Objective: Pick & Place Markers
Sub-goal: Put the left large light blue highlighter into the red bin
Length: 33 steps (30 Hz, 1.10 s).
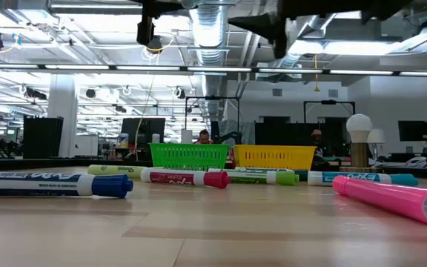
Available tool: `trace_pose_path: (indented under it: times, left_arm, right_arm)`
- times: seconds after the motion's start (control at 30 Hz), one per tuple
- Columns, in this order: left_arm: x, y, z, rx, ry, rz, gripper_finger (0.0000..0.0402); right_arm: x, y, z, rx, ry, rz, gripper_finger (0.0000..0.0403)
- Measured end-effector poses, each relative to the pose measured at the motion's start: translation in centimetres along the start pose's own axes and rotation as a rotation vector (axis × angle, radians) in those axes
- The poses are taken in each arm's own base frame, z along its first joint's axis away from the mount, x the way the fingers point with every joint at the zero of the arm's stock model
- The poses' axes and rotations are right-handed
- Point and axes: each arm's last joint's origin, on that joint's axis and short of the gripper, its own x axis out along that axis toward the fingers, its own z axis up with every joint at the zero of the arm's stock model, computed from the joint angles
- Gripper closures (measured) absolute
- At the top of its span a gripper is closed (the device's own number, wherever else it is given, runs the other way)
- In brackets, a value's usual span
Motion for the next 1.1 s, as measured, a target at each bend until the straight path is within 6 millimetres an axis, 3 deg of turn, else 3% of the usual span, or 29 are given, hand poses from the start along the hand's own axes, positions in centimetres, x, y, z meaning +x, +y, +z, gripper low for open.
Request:
trace_pose_path:
  times: [0.43, 0.7, 0.87, 1.1]
  left_arm:
    - [1.0, 0.5, -0.7, 0.005, 0.017, 0.018, 0.0328]
    - [1.0, 0.5, -0.7, 0.005, 0.014, 0.02, 0.0327]
    - [1.0, 0.5, -0.6, 0.005, 0.013, 0.021, 0.0326]
    - [1.1, 0.7, -0.4, 0.003, 0.006, 0.027, 0.0325]
  right_arm:
    - [4.7, -1.6, 1.1, 0.005, 0.022, 0.075, 0.0149]
    - [6.0, -2.0, 1.9, 0.005, 0.027, 0.097, 0.0153]
    - [6.3, -2.2, 1.7, 0.005, 0.041, 0.092, 0.0191]
    - [6.3, -2.2, 1.5, 0.005, 0.06, 0.103, 0.0289]
